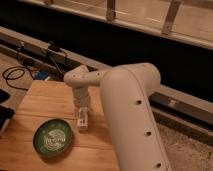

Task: Place the bottle in the ceramic bowl

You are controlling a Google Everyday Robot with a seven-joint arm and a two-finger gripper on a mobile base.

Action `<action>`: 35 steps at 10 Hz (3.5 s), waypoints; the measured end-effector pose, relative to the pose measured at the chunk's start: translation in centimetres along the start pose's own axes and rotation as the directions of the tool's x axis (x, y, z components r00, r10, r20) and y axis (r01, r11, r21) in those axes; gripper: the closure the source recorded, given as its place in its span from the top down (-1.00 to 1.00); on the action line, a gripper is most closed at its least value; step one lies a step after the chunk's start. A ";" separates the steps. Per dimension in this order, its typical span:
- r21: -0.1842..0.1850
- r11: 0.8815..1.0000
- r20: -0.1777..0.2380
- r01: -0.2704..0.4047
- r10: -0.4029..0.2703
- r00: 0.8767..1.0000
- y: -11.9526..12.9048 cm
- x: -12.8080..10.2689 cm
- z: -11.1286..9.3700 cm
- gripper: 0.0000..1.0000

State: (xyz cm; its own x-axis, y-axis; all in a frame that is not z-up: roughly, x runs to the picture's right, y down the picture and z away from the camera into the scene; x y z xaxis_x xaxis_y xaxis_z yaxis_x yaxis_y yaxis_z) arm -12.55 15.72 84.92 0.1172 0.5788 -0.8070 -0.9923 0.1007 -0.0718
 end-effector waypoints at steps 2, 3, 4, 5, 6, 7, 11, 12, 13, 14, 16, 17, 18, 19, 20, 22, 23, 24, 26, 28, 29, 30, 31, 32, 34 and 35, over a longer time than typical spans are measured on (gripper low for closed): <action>0.001 1.000 -0.028 0.015 -0.015 1.000 0.5 0.4 1.2 0.01; -0.002 1.000 -0.030 0.019 -0.019 0.999 0.5 0.6 1.4 -0.25; -0.003 1.000 -0.031 0.020 -0.020 0.999 0.4 0.7 1.5 -0.39; -0.005 1.000 -0.028 0.022 -0.022 0.999 0.4 0.9 1.4 -0.59; -0.011 1.000 -0.012 0.022 -0.022 1.000 0.3 1.0 0.9 -0.79; -0.020 1.000 0.018 0.015 -0.015 1.000 0.1 1.3 -0.2 -0.97; -0.045 0.997 0.218 0.058 -0.046 0.975 0.6 3.6 -9.5 -1.00; -0.033 0.995 0.267 0.091 -0.079 0.960 1.5 4.8 -11.7 -1.00; -0.013 0.993 0.288 0.119 -0.110 0.951 2.2 5.8 -13.0 -1.00; 0.004 0.991 0.291 0.137 -0.133 0.947 2.7 6.5 -13.5 -1.00; 0.052 0.979 0.286 0.195 -0.202 0.937 4.3 8.2 -13.7 -1.00; 0.071 0.972 0.276 0.222 -0.233 0.932 5.0 8.8 -13.0 -1.00; 0.094 0.962 0.262 0.257 -0.273 0.926 5.9 9.3 -11.9 -1.00; 0.118 0.945 0.237 0.305 -0.325 0.915 7.4 10.1 -10.1 -1.00; 0.134 0.932 0.219 0.337 -0.360 0.907 8.4 10.7 -9.1 -1.00; 0.161 0.907 0.181 0.389 -0.414 0.892 9.4 11.9 -8.3 -1.00; 0.166 0.897 0.166 0.409 -0.434 0.886 9.9 12.5 -7.9 -1.00; 0.172 0.884 0.143 0.435 -0.459 0.877 10.6 13.4 -7.5 -1.00; 0.185 0.866 0.105 0.465 -0.487 0.867 10.4 14.5 -6.9 -1.00; 0.190 0.848 0.070 0.495 -0.514 0.855 10.4 15.4 -6.5 -0.99; 0.189 0.849 0.070 0.493 -0.513 0.856 10.3 15.3 -6.5 -0.85; 0.189 0.850 0.070 0.492 -0.511 0.857 10.2 15.3 -6.5 -0.68; 0.189 0.850 0.070 0.491 -0.511 0.857 10.2 15.3 -6.5 -0.50; 0.189 0.850 0.070 0.492 -0.512 0.856 10.3 15.3 -6.5 -0.26; 0.189 0.849 0.069 0.493 -0.513 0.856 10.3 15.4 -6.5 0.09; 0.189 0.849 0.068 0.494 -0.513 0.856 10.3 15.4 -6.4 0.30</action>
State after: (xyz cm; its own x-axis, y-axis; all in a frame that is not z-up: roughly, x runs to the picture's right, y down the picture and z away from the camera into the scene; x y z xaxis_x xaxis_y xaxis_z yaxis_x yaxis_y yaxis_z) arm -21.24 20.45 68.01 0.6120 0.4985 -0.6140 -0.7768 0.5245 -0.3485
